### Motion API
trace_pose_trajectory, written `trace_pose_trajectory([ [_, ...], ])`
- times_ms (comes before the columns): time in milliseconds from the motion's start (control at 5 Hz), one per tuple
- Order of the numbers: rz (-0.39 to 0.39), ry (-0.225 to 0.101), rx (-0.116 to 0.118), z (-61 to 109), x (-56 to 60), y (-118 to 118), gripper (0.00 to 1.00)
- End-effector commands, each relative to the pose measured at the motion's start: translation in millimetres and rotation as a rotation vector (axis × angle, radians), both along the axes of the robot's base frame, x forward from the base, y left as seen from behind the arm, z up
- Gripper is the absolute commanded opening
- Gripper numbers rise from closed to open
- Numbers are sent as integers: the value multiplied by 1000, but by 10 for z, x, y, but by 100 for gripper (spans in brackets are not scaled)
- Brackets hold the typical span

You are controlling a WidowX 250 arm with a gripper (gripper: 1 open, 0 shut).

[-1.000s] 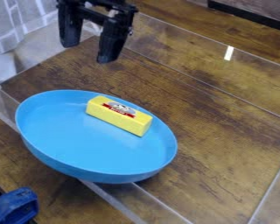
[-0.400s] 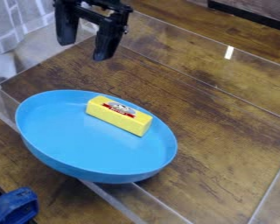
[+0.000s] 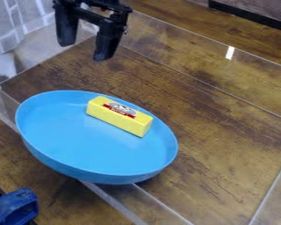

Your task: Remove the green object from inside the blue tray and put it on the table

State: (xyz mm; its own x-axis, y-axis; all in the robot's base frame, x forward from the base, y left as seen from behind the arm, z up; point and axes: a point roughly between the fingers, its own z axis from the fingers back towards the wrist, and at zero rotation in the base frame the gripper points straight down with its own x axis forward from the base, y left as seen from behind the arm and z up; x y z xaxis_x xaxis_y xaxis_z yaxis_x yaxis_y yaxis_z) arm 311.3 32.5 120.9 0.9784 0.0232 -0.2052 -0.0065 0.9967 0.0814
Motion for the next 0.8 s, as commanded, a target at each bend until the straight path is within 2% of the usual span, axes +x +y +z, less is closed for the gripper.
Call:
trace_pose_trajectory([
  [0, 41, -72, -4, 157, 67, 109, 100],
  [600, 60, -87, -14, 137, 106, 137, 100],
])
